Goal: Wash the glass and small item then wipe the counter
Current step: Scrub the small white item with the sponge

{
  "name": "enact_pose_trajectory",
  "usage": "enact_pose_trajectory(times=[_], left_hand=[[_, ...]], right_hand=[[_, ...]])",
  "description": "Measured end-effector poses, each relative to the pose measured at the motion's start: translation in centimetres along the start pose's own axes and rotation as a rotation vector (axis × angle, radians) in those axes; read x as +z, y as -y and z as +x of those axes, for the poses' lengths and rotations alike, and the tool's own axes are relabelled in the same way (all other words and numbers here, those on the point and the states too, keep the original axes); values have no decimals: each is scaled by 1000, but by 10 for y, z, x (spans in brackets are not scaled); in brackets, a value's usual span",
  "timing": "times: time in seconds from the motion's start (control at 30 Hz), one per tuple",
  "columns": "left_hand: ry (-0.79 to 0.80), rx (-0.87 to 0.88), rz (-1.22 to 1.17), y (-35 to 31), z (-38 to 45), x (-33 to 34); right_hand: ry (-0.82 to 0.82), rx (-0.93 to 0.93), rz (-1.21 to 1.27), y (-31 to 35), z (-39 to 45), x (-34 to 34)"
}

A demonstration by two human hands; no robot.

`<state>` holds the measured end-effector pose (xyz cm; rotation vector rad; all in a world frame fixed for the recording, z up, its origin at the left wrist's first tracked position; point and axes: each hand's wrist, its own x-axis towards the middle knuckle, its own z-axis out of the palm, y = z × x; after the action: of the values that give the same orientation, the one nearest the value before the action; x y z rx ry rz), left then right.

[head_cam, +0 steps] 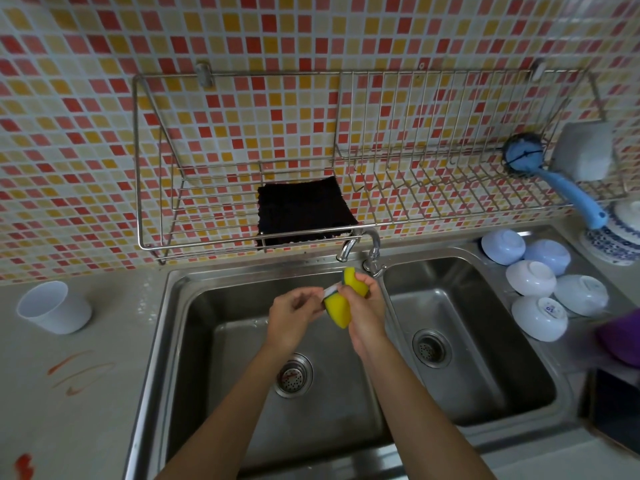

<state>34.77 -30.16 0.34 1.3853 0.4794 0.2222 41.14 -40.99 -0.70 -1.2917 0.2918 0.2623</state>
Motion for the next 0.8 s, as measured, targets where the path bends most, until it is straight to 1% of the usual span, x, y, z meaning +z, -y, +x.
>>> enact_pose_trajectory(times=[0.13, 0.2, 0.33, 0.43, 0.47, 0.53, 0.6, 0.63, 0.73, 0.8], left_hand=[[43, -21, 74, -1, 3, -2], [39, -20, 134, -1, 8, -4], [59, 30, 295, -1, 16, -10], [52, 132, 407, -6, 13, -7], [45, 191, 498, -7, 12, -6], [-9, 283, 658, -8, 10, -4], [-61, 324, 714, -8, 9, -3], [-75, 341, 730, -8, 10, -2], [-87, 388, 745, -5, 10, -2], [-110, 425, 754, -5, 9, -3]], right_hand=[[-14, -101, -121, 6, -8, 0], [-5, -215, -215, 10, -14, -1], [109, -566, -649, 6, -27, -5], [151, -728, -872, 3, -28, -4], [147, -750, -891, 5, -26, -4], [95, -745, -840, 10, -25, -6], [6, -757, -799, 10, -26, -8], [-10, -779, -803, 8, -28, -8], [67, -849, -852, -2, -37, -3], [85, -849, -888, -3, -34, 0]])
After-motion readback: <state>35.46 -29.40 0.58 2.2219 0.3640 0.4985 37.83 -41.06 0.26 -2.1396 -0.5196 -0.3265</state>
